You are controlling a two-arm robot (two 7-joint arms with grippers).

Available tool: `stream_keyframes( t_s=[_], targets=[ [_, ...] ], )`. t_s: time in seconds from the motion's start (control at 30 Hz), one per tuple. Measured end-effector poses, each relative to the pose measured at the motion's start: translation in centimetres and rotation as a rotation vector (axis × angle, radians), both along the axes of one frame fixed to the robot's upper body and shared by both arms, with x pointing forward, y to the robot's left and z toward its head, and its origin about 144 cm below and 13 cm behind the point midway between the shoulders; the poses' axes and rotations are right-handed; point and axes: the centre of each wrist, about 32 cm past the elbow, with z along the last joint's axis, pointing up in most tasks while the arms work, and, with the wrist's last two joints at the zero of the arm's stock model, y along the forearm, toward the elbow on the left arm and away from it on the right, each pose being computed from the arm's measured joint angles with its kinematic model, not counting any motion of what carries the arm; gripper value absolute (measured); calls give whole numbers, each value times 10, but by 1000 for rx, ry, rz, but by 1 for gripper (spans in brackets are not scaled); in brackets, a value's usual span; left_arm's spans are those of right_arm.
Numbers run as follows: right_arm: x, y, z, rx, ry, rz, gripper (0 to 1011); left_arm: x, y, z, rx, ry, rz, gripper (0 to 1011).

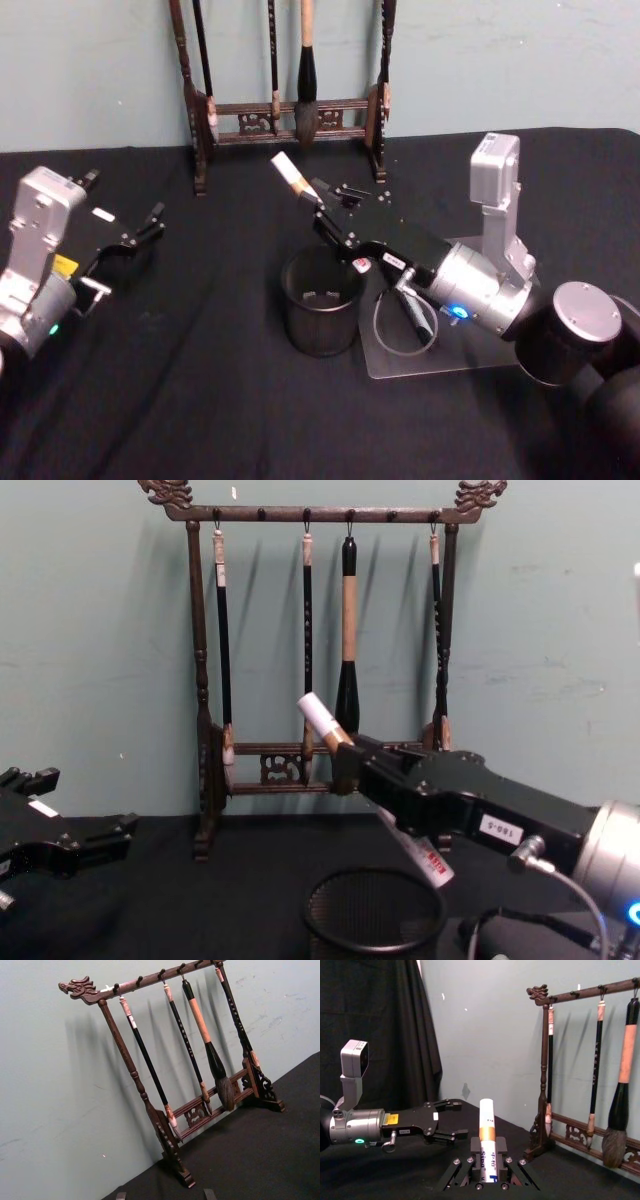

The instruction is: Pick up the water-based marker from the table and place it into the pen holder.

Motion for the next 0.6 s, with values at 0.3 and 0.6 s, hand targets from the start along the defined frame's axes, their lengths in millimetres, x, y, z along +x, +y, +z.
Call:
stream_keyframes(
  t_s=[0.3,0.6],
  targets=[
    [1,8,-6,-8,27,18,178,0,0,0,0,0,0,1001],
    [2,12,-11,-11,46,29,178,0,0,0,0,0,0,1001]
  ],
)
